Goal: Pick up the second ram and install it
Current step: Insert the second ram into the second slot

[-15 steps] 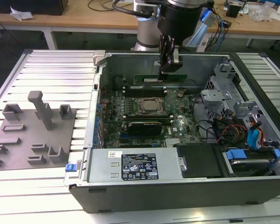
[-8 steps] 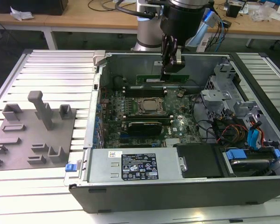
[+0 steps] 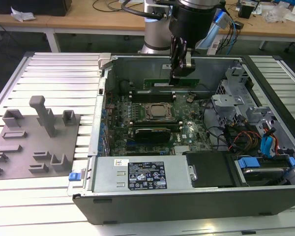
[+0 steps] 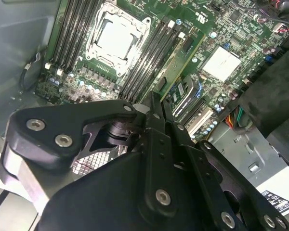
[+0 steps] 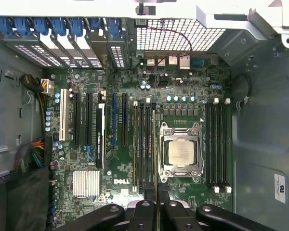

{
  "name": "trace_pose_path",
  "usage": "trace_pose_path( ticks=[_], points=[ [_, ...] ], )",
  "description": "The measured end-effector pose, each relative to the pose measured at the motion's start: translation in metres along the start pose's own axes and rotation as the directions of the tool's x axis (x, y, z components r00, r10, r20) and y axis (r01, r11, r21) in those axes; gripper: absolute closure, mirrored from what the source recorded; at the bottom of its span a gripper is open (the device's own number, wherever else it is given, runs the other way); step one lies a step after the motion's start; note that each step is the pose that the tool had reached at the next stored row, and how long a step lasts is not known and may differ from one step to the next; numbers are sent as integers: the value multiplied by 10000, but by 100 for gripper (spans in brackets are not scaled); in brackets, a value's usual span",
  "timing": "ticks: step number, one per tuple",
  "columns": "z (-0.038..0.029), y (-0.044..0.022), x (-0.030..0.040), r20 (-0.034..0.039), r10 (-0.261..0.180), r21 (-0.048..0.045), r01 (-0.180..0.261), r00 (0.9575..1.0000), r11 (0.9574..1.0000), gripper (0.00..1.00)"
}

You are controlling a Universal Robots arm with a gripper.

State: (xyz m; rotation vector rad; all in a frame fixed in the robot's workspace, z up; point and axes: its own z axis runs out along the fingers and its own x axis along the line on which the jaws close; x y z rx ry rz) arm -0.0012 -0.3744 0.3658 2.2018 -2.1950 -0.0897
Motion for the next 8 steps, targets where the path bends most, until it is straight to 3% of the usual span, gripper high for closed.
trace_pose_path(
  ticks=[1, 8],
  points=[
    [2, 0, 0, 63, -5, 0, 5, 10000, 10000, 87],
    [122, -8, 2, 69, -5, 0, 5, 10000, 10000, 87]
  ],
)
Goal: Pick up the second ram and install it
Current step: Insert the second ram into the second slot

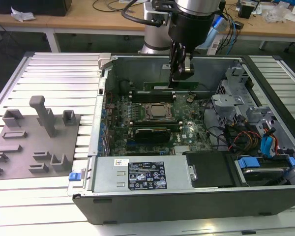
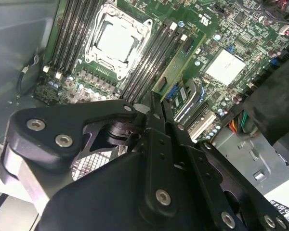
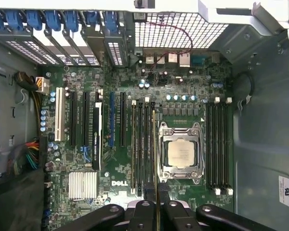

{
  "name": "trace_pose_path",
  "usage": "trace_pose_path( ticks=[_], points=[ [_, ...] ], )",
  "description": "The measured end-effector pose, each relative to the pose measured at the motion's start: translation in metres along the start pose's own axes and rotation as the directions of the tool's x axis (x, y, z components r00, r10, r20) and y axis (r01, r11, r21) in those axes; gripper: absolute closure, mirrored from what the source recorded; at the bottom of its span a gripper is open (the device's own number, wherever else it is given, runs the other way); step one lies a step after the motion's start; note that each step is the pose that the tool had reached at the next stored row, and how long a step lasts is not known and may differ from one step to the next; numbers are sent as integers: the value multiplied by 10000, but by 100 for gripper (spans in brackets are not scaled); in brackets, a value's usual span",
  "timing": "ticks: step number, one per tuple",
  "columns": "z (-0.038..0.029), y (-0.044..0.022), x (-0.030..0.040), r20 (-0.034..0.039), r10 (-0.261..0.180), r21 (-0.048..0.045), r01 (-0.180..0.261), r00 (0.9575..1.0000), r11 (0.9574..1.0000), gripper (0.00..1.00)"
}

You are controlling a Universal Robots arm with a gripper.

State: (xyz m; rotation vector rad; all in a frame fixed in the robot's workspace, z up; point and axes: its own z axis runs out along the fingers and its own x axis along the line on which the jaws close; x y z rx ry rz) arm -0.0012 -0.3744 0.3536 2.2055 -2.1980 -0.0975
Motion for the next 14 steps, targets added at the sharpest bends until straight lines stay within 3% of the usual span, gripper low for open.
trace_pose_path(
  ticks=[2, 14],
  points=[
    [53, -3, 1, -1, 0, 0, 0, 10000, 10000, 87],
    [174, -11, 5, -1, 0, 0, 0, 10000, 10000, 87]
  ],
)
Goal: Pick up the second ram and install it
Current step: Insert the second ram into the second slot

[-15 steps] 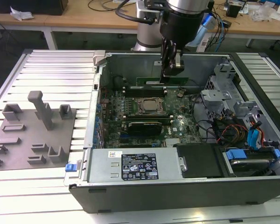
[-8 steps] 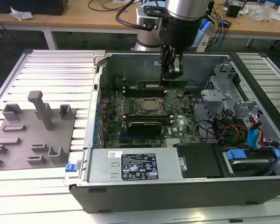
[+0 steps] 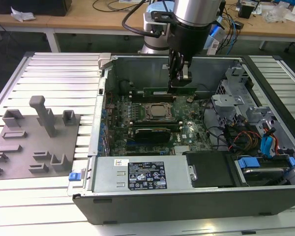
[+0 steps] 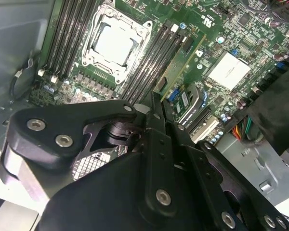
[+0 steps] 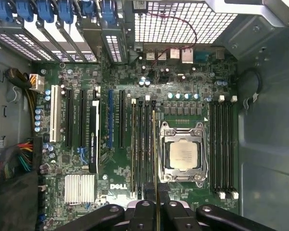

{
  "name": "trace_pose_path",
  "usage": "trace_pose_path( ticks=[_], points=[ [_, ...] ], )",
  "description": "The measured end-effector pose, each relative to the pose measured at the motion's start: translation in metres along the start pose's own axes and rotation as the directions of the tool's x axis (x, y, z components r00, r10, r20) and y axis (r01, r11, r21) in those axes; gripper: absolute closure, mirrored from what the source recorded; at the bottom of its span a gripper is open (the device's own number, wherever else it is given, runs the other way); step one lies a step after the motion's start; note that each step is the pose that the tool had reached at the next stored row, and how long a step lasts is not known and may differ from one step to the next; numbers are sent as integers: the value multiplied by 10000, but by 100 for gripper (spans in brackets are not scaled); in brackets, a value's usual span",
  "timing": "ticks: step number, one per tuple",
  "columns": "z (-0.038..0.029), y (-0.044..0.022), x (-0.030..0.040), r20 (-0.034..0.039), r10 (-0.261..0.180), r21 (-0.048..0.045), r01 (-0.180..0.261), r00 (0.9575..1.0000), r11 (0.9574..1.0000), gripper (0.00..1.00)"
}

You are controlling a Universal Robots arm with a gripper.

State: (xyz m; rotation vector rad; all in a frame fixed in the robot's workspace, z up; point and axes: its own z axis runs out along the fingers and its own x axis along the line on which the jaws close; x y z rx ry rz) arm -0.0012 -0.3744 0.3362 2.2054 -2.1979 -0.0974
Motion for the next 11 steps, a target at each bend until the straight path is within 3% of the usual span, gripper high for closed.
trace_pose_path(
  ticks=[11],
  points=[
    [92, -6, 2, 0, 0, 0, 0, 10000, 10000, 87]
  ],
)
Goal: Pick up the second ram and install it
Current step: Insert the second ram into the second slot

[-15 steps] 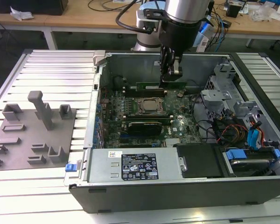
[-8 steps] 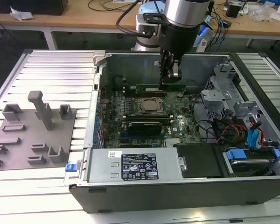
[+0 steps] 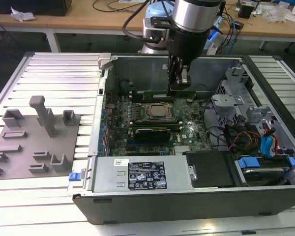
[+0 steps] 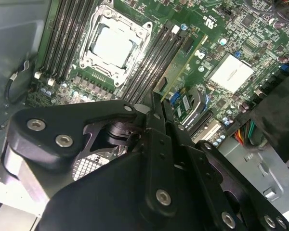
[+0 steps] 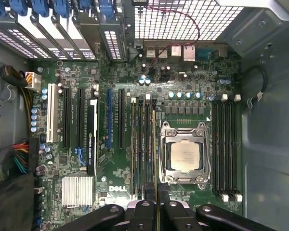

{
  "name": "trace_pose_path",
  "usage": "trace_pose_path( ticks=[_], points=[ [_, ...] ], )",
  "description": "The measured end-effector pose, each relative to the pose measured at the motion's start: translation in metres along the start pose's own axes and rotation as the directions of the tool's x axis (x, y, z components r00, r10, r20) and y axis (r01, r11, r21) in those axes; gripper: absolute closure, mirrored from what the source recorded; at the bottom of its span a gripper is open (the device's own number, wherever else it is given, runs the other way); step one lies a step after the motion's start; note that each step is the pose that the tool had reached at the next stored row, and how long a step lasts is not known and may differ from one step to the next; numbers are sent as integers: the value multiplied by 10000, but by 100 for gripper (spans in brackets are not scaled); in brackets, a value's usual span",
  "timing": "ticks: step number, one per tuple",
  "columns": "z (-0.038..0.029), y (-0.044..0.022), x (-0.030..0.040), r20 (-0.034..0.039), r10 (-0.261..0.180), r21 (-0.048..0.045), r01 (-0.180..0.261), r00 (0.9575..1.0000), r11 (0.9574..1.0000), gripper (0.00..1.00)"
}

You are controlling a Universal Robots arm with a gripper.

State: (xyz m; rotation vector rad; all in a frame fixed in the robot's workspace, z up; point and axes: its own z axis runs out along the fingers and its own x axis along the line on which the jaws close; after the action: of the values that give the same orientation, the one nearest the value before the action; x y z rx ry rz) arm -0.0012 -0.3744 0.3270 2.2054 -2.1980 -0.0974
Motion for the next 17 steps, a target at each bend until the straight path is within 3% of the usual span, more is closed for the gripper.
trace_pose_path(
  ticks=[6, 17],
  points=[
    [113, -7, 3, 0, 0, 0, 0, 10000, 10000, 87],
    [206, -7, 5, 2, -1, 0, 1, 10000, 10000, 87]
  ],
)
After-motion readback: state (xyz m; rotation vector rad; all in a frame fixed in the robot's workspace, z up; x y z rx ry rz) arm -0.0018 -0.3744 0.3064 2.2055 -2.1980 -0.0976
